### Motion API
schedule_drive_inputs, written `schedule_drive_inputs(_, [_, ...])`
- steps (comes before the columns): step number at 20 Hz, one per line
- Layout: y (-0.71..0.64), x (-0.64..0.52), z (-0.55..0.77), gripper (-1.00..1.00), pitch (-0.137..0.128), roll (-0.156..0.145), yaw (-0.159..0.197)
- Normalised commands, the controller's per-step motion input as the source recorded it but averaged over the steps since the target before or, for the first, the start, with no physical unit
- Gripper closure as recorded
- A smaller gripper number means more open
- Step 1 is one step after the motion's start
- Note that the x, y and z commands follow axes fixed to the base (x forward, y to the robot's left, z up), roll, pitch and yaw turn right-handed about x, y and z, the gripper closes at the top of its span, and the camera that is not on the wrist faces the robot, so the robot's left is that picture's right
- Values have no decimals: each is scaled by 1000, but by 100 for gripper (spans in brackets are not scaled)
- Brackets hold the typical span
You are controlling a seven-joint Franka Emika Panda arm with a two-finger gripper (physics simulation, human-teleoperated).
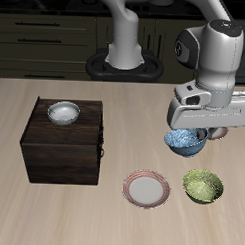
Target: Stack the blue bowl on the green bowl
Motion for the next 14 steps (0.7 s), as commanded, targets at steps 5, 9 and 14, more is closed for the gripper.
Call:
schedule_drive_inputs(5, [98, 127, -79, 100, 13, -17, -7])
schedule_drive_inputs(9, [134, 62, -35, 100, -8, 3, 13])
schedule_drive_inputs(14, [190, 189, -13, 100, 9, -5, -4])
